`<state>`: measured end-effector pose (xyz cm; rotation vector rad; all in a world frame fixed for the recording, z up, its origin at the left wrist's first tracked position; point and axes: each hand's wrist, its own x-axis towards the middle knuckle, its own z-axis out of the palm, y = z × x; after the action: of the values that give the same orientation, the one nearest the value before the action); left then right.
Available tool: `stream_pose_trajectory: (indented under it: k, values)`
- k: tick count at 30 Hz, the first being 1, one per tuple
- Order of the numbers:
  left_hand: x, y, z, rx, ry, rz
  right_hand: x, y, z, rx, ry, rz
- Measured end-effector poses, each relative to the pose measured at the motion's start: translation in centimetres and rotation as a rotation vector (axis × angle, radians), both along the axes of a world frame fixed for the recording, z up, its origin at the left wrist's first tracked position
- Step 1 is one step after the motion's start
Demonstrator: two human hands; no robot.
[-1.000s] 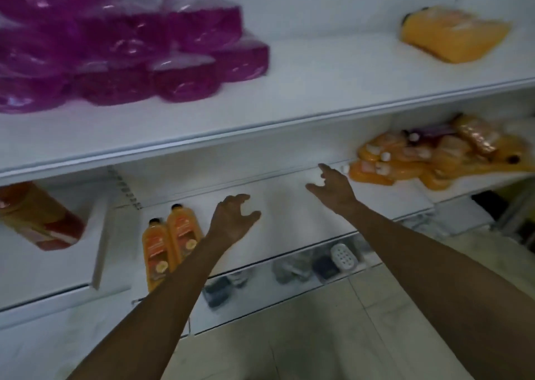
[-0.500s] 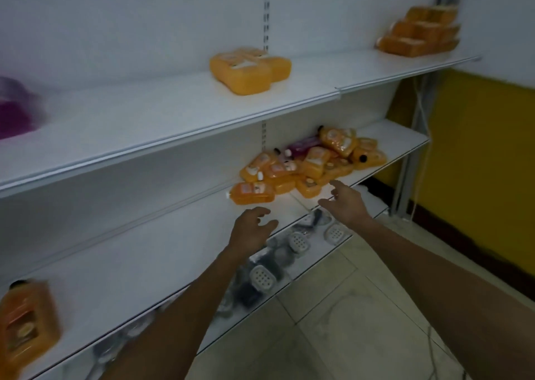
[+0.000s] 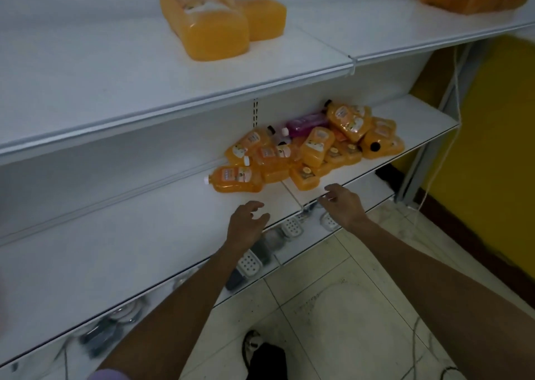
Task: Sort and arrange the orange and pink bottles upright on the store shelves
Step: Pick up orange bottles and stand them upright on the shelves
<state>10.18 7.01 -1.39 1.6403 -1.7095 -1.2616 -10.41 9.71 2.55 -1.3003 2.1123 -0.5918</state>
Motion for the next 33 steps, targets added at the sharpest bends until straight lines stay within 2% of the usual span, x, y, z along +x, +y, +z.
stream_pose_trajectory:
  k: [6,10,17,20,27,33]
  values:
    - [-0.9,-6.0,-2.5,-0.017,-0.154,0.120,-1.4,-7.7,-0.7,-0.040,0.026,0.114]
    - [-2.2,-8.0,-4.3,-0.100,-0.351,0.110,-2.5,-11.6,-2.0,-0.043,0.084,0.190]
    - [-4.5,-12.2,-7.5,-0.149,-0.500,0.132,-3.3,-18.5,-4.3,-0.129,0.179,0.504]
    - [-6.5,-13.4,-8.4,-0.094,-0.549,0.099,-3.9,-20.7,-5.1,-0.160,0.225,0.596]
    - [-7.8,-11.8,-10.1,-0.067,-0.823,0.087,-4.2,-24.1,-7.2,-0.128,0.235,0.834]
    - [-7.7,-9.6,-8.8,-0.020,-0.815,0.163,-4.5,-26.2,-7.5,-0.108,0.442,1.008]
